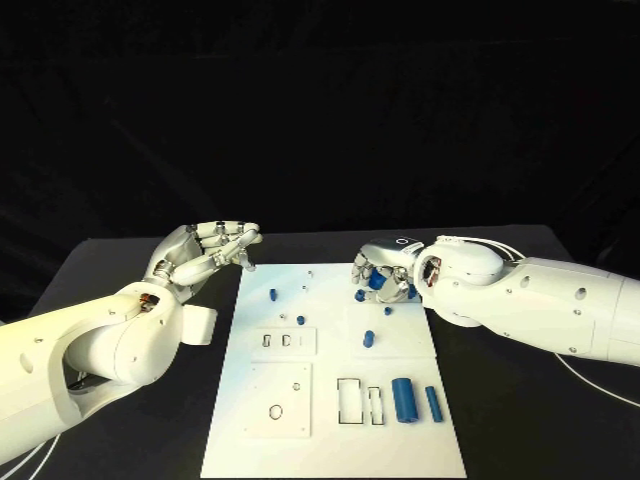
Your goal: Assemble the parts on the task board
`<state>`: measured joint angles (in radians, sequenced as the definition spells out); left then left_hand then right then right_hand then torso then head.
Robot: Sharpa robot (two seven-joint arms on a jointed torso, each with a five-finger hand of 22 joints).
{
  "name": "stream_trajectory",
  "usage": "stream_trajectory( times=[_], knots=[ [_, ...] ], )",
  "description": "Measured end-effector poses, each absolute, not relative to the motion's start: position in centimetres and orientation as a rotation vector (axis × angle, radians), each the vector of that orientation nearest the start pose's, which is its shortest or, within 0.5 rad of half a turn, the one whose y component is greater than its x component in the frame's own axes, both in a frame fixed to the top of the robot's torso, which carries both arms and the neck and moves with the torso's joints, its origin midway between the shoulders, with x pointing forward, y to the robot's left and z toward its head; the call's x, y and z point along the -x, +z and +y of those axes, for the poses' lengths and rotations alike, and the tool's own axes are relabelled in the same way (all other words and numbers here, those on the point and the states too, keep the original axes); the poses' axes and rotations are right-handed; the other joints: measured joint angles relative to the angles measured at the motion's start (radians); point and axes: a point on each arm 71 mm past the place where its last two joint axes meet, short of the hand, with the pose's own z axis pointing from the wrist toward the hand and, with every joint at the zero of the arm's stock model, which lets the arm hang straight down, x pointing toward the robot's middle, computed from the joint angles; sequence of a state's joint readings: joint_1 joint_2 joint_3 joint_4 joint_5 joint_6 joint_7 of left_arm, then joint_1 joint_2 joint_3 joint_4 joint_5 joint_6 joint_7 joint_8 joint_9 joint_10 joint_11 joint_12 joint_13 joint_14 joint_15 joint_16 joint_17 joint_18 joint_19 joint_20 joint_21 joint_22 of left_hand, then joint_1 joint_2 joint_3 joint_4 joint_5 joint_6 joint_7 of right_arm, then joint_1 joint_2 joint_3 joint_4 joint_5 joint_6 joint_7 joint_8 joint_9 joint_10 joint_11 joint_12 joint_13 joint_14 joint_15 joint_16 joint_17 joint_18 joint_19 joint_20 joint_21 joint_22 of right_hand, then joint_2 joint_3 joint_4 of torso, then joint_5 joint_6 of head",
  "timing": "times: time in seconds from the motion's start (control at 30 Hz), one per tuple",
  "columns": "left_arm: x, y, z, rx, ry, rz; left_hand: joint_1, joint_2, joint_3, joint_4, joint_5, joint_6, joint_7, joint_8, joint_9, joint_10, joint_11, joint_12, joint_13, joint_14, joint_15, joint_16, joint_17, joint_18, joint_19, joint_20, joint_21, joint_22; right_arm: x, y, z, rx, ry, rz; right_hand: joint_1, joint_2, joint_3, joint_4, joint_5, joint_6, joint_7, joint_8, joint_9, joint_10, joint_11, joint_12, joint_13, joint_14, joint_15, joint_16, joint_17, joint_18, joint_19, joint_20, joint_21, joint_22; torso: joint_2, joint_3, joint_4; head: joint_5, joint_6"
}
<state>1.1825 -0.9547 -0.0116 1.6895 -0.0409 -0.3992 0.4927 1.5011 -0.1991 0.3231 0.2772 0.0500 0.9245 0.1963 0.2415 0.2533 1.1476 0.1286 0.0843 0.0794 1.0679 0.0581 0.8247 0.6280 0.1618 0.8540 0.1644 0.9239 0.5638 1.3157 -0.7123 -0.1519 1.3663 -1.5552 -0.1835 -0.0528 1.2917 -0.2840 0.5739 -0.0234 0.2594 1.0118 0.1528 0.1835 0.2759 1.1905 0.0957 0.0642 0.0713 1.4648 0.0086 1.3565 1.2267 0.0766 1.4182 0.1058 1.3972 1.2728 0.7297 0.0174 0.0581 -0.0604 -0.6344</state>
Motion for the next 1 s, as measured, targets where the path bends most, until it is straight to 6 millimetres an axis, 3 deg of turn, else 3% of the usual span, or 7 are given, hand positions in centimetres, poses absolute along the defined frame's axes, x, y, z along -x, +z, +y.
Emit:
stream_trajectory(
  times=[0.6, 0.67, 0.73, 1.0],
  knots=[
    [-45.95, -15.54, 22.02, 1.031, -1.575, 1.299, 0.000, 0.000, 0.006, 0.000, 0.000, 0.000, 0.000, 0.000, 0.001, 0.000, 0.000, -0.004, 0.000, -0.003, 0.003, 0.005, 0.002, 0.000, -0.007, 0.000, 0.008, 0.005, -51.92, -19.11, -16.93, 0.431, 0.522, 1.749, -0.012, 0.013, 0.015, 0.015, 0.004, 0.012, -0.005, 0.012, 0.017, 0.007, -0.007, 0.000, 0.001, 0.000, 0.000, 0.018, 0.005, 0.000, 0.007, 0.000, 0.014, 0.022, 0.009, -0.0011, 0.0061, 0.000, 0.001],
    [-45.96, -15.55, 22.05, 1.031, -1.575, 1.299, 0.000, 0.000, 0.006, 0.000, 0.000, 0.000, 0.000, 0.000, 0.001, 0.000, 0.000, -0.004, 0.000, -0.003, 0.003, 0.005, 0.002, 0.000, -0.007, 0.000, 0.008, 0.007, -51.98, -19.14, -16.94, 0.430, 0.519, 1.750, -0.012, 0.028, 0.021, 0.021, 0.004, 0.017, -0.009, 0.018, 0.021, 0.011, -0.011, 0.000, 0.002, 0.000, 0.000, 0.022, 0.006, 0.000, 0.010, -0.003, 0.014, 0.025, 0.011, -0.0011, 0.0072, -0.001, 0.000],
    [-45.98, -15.56, 22.08, 1.032, -1.573, 1.299, 0.000, 0.000, 0.006, 0.000, 0.000, 0.000, 0.000, 0.000, 0.001, 0.000, 0.000, -0.004, 0.000, -0.003, 0.003, 0.005, 0.002, 0.000, -0.007, 0.000, 0.008, 0.007, -52.05, -19.15, -16.95, 0.429, 0.517, 1.750, -0.006, 0.033, 0.026, 0.025, 0.004, 0.025, -0.010, 0.022, 0.027, 0.022, -0.012, 0.000, 0.003, 0.000, 0.000, 0.024, 0.007, -0.015, 0.011, -0.004, 0.019, 0.032, 0.012, -0.0014, 0.0079, -0.002, 0.000],
    [-46.04, -15.58, 22.17, 1.033, -1.570, 1.298, 0.000, 0.000, 0.006, 0.000, 0.000, 0.000, 0.000, 0.000, 0.001, 0.000, 0.000, -0.004, 0.000, -0.003, 0.003, 0.005, 0.003, 0.000, -0.007, 0.000, 0.008, 0.008, -52.08, -19.15, -16.86, 0.432, 0.516, 1.747, 0.006, 0.061, 0.057, 0.020, 0.000, 0.047, -0.018, 0.045, 0.053, 0.054, -0.019, 0.000, 0.005, 0.001, -0.006, 0.035, 0.009, -0.016, 0.026, -0.012, 0.037, 0.035, 0.014, -0.0015, 0.0084, -0.002, -0.002]
  ],
)
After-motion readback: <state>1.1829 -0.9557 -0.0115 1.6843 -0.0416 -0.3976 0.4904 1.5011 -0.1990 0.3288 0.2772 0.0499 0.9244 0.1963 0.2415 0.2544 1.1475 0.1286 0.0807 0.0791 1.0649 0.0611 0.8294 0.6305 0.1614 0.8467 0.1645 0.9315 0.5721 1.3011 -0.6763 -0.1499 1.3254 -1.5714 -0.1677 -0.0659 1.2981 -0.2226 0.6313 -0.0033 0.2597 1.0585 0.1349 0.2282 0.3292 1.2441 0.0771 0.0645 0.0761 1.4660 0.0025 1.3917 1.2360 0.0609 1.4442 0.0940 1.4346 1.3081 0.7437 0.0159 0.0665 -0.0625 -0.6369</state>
